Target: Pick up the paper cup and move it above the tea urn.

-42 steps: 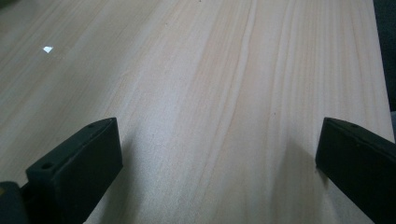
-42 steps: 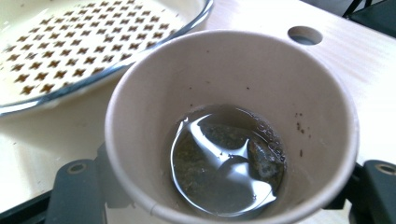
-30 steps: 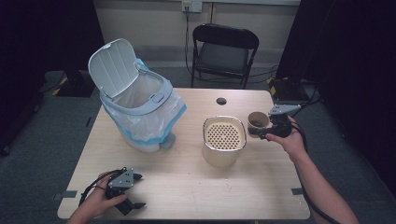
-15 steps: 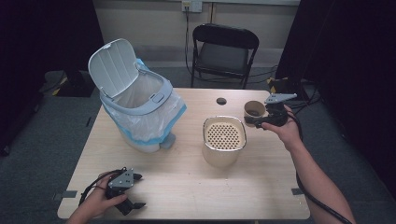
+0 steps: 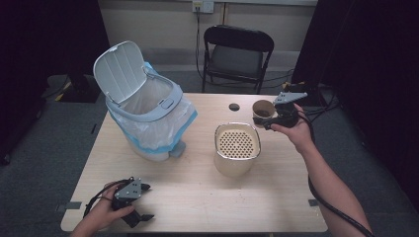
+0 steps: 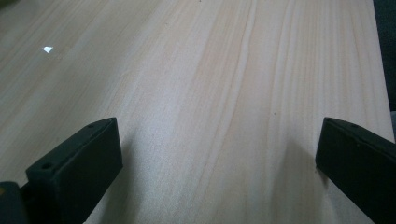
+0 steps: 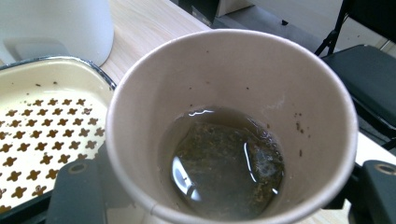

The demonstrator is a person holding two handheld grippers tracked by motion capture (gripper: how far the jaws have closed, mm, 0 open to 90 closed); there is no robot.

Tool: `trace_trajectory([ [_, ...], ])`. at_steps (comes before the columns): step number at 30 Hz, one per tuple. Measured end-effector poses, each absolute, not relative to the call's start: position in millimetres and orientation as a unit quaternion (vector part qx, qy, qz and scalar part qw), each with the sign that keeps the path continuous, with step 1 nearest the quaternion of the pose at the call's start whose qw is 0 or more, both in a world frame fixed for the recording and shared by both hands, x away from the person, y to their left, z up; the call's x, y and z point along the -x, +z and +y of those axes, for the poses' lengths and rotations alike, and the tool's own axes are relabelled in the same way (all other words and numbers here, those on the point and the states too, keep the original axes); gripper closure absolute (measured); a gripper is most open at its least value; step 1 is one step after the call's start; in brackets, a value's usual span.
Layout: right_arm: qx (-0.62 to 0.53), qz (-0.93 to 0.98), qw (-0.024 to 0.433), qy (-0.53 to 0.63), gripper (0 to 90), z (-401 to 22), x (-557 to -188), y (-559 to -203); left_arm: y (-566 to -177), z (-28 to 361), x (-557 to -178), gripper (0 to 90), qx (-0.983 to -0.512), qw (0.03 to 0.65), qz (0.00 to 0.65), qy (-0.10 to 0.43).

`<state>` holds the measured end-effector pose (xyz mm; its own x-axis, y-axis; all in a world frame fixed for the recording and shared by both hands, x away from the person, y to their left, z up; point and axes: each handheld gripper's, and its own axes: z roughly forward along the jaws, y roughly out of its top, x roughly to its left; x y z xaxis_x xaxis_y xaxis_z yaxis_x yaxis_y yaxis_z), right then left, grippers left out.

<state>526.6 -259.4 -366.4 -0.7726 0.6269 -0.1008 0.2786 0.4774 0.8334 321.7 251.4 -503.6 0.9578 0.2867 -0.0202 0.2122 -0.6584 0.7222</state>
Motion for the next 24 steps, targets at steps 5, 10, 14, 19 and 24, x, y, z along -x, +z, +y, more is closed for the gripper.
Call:
trace_trajectory([
  [5, -0.262, 0.834, 0.215, 0.435, 27.0, -257.7, -524.7, -358.1, -503.6, 251.4, -321.7, 0.0, -0.909, 0.390, 0.137, 0.048],
  [10, -0.246, 0.835, 0.239, 0.431, 27.1, -254.0, -519.5, -352.4, -503.5, 251.4, -321.7, 0.0, -0.909, 0.390, 0.137, 0.048],
  [14, -0.233, 0.830, 0.262, 0.434, 27.2, -251.6, -514.3, -345.5, -503.5, 251.5, -321.7, 0.0, -0.909, 0.390, 0.137, 0.048],
  [19, -0.209, 0.832, 0.283, 0.429, 27.5, -247.6, -507.7, -340.7, -503.5, 251.5, -321.7, 0.0, -0.909, 0.390, 0.137, 0.048],
  [24, -0.181, 0.839, 0.304, 0.413, 27.7, -241.8, -501.5, -338.7, -503.5, 251.5, -321.7, 0.0, -0.910, 0.389, 0.137, 0.048],
])
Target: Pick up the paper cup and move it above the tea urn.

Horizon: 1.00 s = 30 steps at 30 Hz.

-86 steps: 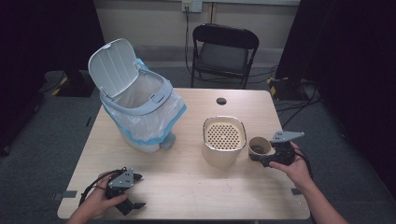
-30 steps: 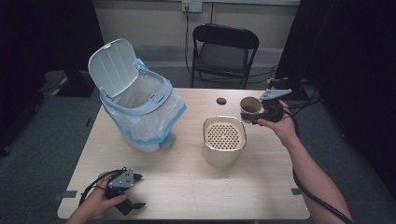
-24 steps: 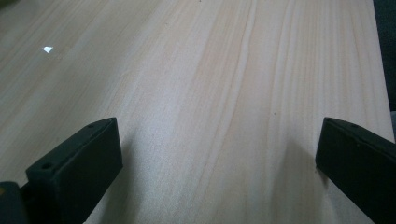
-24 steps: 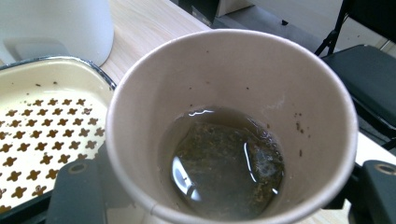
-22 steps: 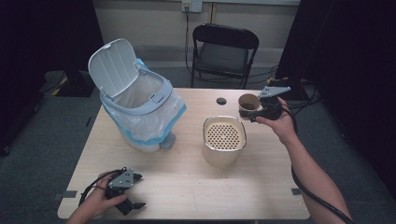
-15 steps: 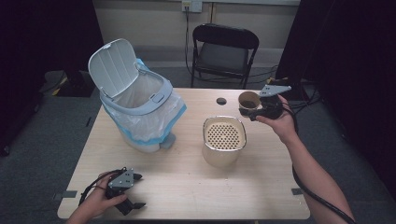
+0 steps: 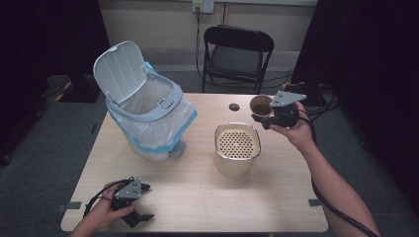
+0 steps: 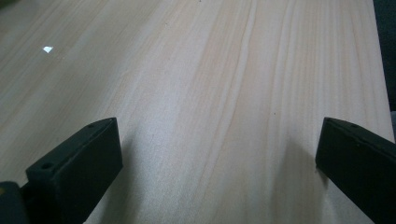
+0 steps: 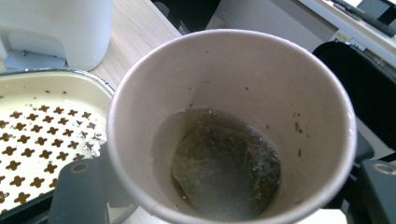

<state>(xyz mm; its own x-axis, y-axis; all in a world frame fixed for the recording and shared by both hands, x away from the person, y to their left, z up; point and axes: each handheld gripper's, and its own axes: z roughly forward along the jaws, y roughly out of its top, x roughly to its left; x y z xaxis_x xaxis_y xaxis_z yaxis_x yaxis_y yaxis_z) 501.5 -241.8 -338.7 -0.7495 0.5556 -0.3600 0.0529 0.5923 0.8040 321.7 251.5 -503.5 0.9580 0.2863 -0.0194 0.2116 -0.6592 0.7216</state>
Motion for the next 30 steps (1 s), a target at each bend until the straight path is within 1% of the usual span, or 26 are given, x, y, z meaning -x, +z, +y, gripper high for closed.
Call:
trace_trajectory([
  [7, -0.148, 0.835, 0.352, 0.397, 28.2, -234.7, -489.6, -336.4, -503.5, 251.4, -321.7, 0.0, -0.909, 0.390, 0.137, 0.048],
  [14, -0.082, 0.840, 0.424, 0.329, 28.6, -221.7, -478.1, -340.2, -503.6, 251.4, -321.7, 0.0, -0.909, 0.390, 0.137, 0.048],
  [19, -0.046, 0.840, 0.459, 0.284, 28.8, -215.3, -475.8, -340.9, -503.5, 251.5, -321.7, 0.0, -0.910, 0.389, 0.137, 0.048],
  [26, 0.033, 0.824, 0.525, 0.212, 28.9, -208.4, -474.9, -343.8, -503.5, 251.5, -321.7, 0.0, -0.909, 0.390, 0.137, 0.048],
  [30, 0.053, 0.819, 0.537, 0.196, 29.0, -207.6, -474.6, -344.0, -503.5, 251.4, -321.7, 0.0, -0.909, 0.390, 0.137, 0.048],
])
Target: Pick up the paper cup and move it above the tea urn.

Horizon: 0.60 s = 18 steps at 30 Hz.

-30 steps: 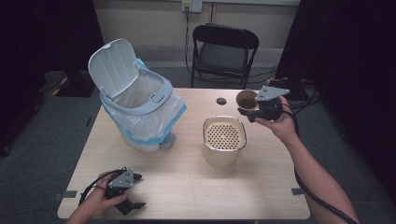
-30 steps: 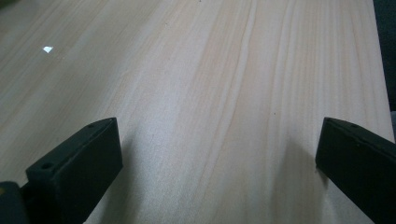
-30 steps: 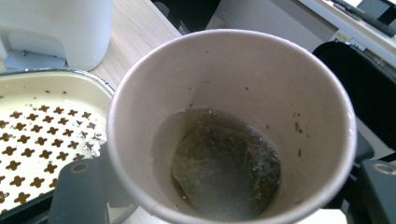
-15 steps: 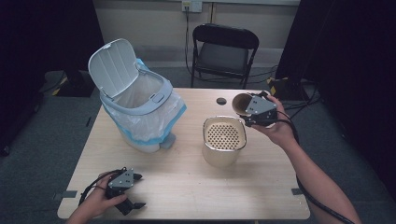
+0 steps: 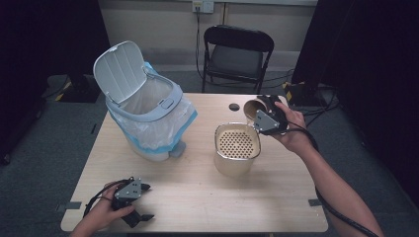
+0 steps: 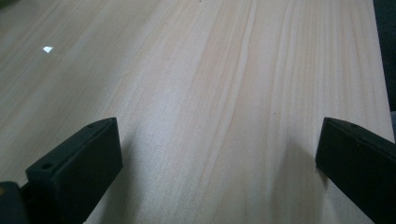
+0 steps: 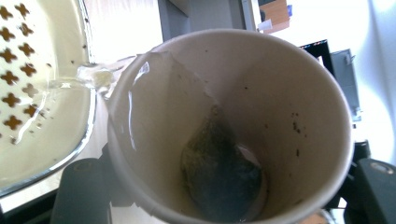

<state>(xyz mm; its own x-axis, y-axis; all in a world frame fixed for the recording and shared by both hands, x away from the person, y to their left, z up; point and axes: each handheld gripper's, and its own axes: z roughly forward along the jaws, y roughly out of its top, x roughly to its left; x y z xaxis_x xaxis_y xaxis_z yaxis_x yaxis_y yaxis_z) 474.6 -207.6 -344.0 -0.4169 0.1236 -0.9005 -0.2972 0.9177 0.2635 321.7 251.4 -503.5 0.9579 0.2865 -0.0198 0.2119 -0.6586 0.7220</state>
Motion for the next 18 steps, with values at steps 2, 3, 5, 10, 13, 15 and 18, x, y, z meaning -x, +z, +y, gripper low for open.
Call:
trace_trajectory([
  [2, 0.053, 0.816, 0.541, 0.195, 29.1, -208.0, -474.2, -343.7, -503.5, 251.4, -321.7, 0.0, -0.909, 0.390, 0.137, 0.048],
  [3, 0.060, 0.811, 0.551, 0.189, 29.1, -207.8, -473.3, -343.4, -503.6, 251.4, -321.7, 0.0, -0.909, 0.390, 0.137, 0.048],
  [5, 0.073, 0.805, 0.559, 0.184, 29.2, -207.0, -470.6, -342.6, -503.5, 251.4, -321.7, 0.0, -0.909, 0.390, 0.137, 0.048],
  [10, 0.142, 0.765, 0.619, 0.103, 29.4, -200.4, -461.7, -346.1, -503.5, 251.4, -321.7, 0.0, -0.909, 0.390, 0.137, 0.048],
  [13, 0.173, 0.740, 0.646, 0.072, 29.4, -196.1, -455.6, -348.8, -503.5, 251.5, -321.7, 0.0, -0.909, 0.390, 0.137, 0.048],
  [15, 0.192, 0.726, 0.658, 0.049, 29.4, -193.3, -453.0, -349.3, -503.5, 251.5, -321.7, 0.0, -0.910, 0.390, 0.137, 0.048],
  [18, 0.222, 0.701, 0.677, 0.017, 29.4, -189.3, -448.7, -353.3, -503.5, 251.5, -321.7, 0.0, -0.909, 0.390, 0.137, 0.048],
])
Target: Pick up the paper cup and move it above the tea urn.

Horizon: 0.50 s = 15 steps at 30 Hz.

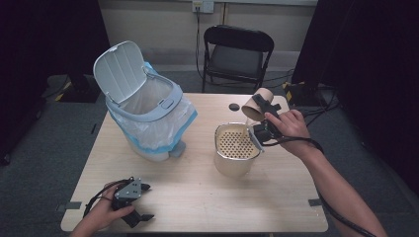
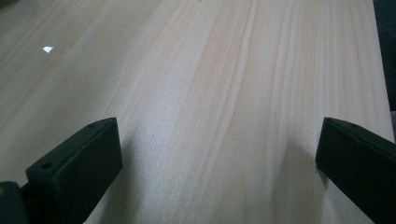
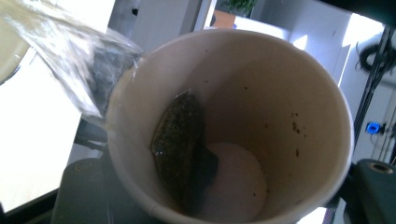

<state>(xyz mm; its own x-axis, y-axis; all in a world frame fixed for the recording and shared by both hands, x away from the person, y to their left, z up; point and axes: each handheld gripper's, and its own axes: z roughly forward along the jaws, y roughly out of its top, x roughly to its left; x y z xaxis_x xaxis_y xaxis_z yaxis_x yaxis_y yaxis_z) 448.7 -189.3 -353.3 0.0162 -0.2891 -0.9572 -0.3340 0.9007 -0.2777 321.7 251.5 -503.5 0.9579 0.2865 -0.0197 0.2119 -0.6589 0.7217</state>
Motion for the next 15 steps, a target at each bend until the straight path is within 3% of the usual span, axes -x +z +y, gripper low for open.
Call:
trace_trajectory([
  [10, 0.277, 0.637, 0.718, -0.043, 29.4, -183.1, -442.5, -358.4, -503.5, 251.4, -321.7, 0.0, -0.909, 0.390, 0.137, 0.048],
  [15, 0.219, 0.686, 0.693, 0.020, 29.4, -186.3, -444.9, -352.0, -503.5, 251.4, -321.7, 0.0, -0.909, 0.390, 0.137, 0.048],
])
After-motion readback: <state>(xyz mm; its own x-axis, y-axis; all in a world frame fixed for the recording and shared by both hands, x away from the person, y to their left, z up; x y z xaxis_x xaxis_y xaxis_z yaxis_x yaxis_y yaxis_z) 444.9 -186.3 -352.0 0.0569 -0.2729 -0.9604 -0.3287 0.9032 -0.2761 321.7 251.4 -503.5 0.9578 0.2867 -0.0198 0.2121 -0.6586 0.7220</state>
